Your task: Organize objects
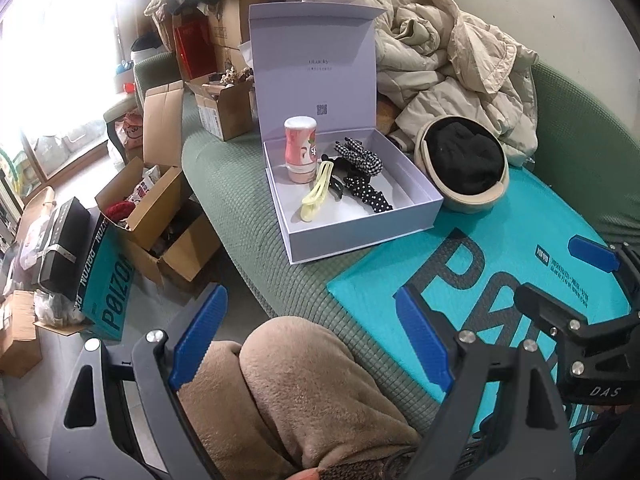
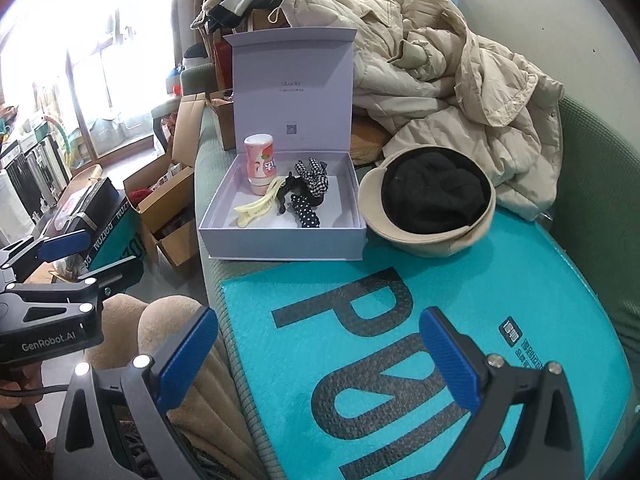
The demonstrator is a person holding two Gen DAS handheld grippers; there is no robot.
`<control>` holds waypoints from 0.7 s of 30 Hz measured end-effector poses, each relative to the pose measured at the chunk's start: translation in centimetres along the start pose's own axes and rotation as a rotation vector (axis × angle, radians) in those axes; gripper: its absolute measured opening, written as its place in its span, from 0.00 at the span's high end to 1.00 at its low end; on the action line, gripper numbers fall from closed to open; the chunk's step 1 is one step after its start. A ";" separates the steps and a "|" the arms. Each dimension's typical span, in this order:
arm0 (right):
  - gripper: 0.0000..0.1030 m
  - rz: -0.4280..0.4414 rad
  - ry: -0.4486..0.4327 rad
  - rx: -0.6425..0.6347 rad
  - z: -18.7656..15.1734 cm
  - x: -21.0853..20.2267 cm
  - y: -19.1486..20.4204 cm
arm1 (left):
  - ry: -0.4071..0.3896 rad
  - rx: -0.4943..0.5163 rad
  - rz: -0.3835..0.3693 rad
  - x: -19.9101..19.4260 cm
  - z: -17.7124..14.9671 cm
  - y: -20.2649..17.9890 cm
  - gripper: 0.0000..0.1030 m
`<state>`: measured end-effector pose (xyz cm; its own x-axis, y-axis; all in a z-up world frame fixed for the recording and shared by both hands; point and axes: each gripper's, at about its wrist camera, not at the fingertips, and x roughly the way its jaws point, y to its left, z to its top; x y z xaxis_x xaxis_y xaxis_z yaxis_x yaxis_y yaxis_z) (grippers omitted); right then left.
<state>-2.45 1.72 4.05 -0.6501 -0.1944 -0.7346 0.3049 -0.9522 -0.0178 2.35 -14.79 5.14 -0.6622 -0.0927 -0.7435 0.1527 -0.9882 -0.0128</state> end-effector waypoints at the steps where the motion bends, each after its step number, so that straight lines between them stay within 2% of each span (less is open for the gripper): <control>1: 0.01 -0.001 0.000 -0.001 0.0 0.0 0.0 | 0.003 0.000 0.000 0.0 -0.1 0.0 0.17; 21: 0.01 0.002 0.009 -0.003 -0.3 0.1 0.1 | 0.023 0.022 -0.011 0.0 -0.3 -0.2 0.17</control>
<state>-2.25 1.67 3.74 -0.6431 -0.1939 -0.7408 0.3083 -0.9511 -0.0188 2.57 -14.54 4.93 -0.6467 -0.0790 -0.7587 0.1286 -0.9917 -0.0064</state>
